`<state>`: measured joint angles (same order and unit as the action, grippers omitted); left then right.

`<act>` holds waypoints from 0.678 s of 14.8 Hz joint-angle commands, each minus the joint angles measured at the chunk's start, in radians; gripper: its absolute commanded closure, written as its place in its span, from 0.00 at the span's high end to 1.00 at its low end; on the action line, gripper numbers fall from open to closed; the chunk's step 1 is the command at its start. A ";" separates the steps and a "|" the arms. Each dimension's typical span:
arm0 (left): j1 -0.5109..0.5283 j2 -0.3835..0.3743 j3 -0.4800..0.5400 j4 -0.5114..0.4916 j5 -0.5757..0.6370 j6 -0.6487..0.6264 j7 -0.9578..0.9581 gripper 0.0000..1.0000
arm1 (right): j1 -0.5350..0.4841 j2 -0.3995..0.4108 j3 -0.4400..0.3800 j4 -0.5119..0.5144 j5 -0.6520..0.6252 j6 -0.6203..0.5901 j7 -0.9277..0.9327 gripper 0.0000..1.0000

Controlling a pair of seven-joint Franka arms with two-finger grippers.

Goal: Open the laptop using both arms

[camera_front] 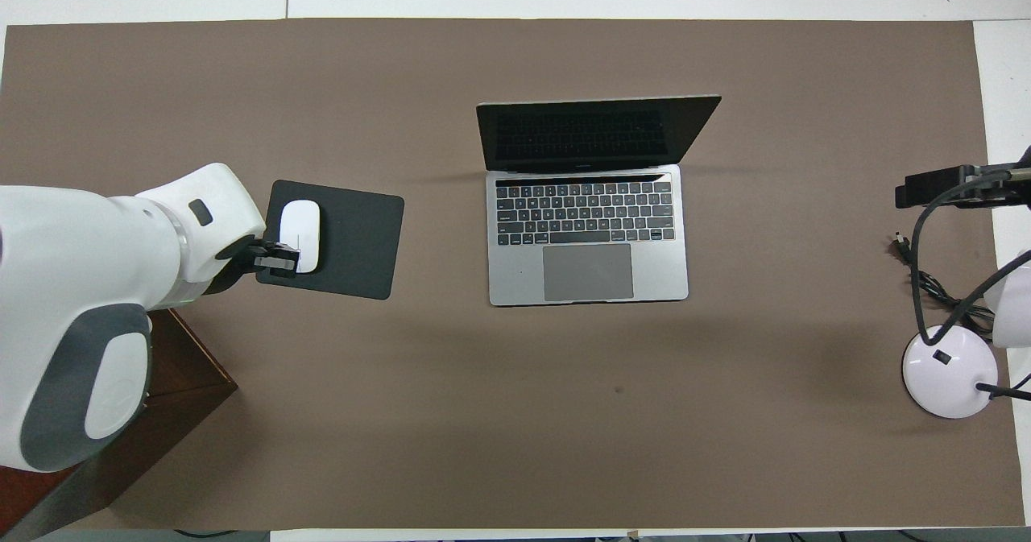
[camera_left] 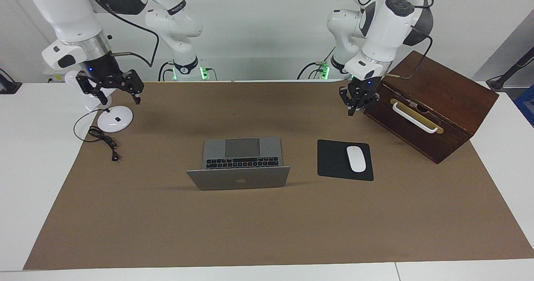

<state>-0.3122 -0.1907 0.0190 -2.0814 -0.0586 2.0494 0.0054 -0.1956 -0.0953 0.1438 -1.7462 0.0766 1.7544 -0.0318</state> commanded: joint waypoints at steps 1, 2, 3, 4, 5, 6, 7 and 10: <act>0.044 -0.015 -0.010 0.027 0.008 -0.054 0.015 0.92 | 0.027 -0.064 0.010 -0.074 0.055 0.042 0.064 1.00; 0.056 -0.016 -0.008 0.029 0.008 -0.058 0.016 1.00 | 0.045 -0.072 0.010 -0.084 0.055 0.048 0.073 1.00; 0.071 -0.016 -0.008 0.037 0.008 -0.067 0.016 1.00 | 0.064 -0.072 0.010 -0.082 0.057 0.048 0.073 1.00; 0.085 -0.016 -0.010 0.047 0.008 -0.078 0.016 1.00 | 0.076 -0.073 0.010 -0.082 0.058 0.048 0.073 1.00; 0.103 -0.016 -0.010 0.055 0.008 -0.086 0.024 1.00 | 0.094 -0.081 0.010 -0.082 0.075 0.045 0.073 1.00; 0.125 -0.016 -0.008 0.058 0.008 -0.092 0.042 1.00 | 0.114 -0.086 0.010 -0.082 0.095 0.043 0.075 1.00; 0.151 -0.016 -0.008 0.067 0.008 -0.100 0.074 1.00 | 0.125 -0.086 0.010 -0.081 0.097 0.042 0.075 1.00; 0.211 -0.018 -0.008 0.084 0.009 -0.147 0.094 1.00 | 0.139 -0.084 0.008 -0.061 0.075 0.021 0.059 1.00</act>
<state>-0.1453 -0.2003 0.0197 -2.0187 -0.0584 1.9542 0.0781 -0.0560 -0.1596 0.1554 -1.7926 0.1464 1.7757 0.0356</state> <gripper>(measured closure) 0.000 0.000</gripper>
